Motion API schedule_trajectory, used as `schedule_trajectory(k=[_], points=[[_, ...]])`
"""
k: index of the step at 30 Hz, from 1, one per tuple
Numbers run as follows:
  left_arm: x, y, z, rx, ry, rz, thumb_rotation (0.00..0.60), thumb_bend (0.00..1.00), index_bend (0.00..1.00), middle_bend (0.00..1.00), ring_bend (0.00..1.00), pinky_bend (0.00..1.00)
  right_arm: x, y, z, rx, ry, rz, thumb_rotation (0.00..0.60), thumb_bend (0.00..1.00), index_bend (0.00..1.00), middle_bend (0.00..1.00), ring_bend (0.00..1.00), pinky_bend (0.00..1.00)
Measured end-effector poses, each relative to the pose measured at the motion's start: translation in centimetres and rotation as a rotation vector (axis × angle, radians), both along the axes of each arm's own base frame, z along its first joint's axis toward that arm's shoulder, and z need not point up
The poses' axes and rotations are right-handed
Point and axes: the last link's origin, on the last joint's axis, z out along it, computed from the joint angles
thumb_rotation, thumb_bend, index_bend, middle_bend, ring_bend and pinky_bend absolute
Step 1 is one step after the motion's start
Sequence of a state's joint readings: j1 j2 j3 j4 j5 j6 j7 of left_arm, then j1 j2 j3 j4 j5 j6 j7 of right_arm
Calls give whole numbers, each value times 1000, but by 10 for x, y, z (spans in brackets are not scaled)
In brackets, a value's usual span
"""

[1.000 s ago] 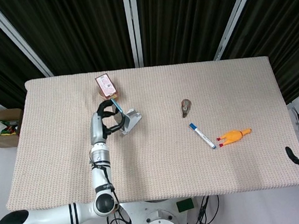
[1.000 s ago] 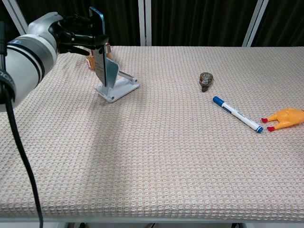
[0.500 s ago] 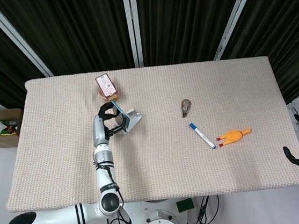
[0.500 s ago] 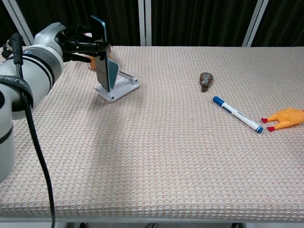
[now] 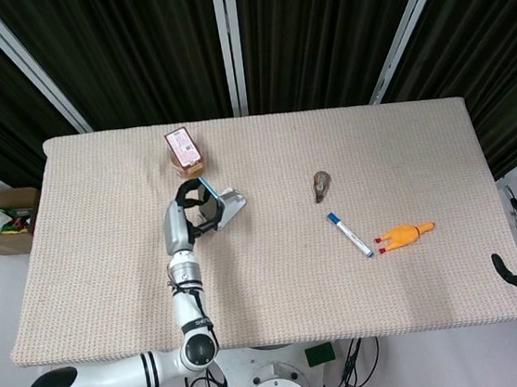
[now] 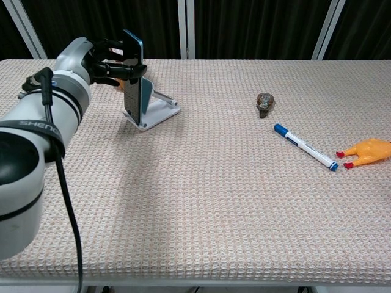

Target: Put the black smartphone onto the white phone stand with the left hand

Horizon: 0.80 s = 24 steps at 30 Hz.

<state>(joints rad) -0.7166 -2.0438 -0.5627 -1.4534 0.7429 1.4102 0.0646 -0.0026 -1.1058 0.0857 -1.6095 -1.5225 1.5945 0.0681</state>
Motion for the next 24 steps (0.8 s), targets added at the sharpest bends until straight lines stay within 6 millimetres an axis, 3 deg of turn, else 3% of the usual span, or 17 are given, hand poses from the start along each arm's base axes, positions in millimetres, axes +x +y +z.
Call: schedule_trajectory(k=[17,20,24], points=[[-3,1,-8,1,10,-16,600,426,678,701,383,289,-2,0,-2,9,4,-14,600,325,0,0,0,0],[-2,1,-10,-7,11,-25,600,424,584,643,356,282,-3,0,-2,12,6,-17,600,325,0,0,0,0],[-1,-1,-13,-22,25,-49,600,413,331,463,259,266,-4,0,-2,13,6,-22,600,325,0,0,0,0]])
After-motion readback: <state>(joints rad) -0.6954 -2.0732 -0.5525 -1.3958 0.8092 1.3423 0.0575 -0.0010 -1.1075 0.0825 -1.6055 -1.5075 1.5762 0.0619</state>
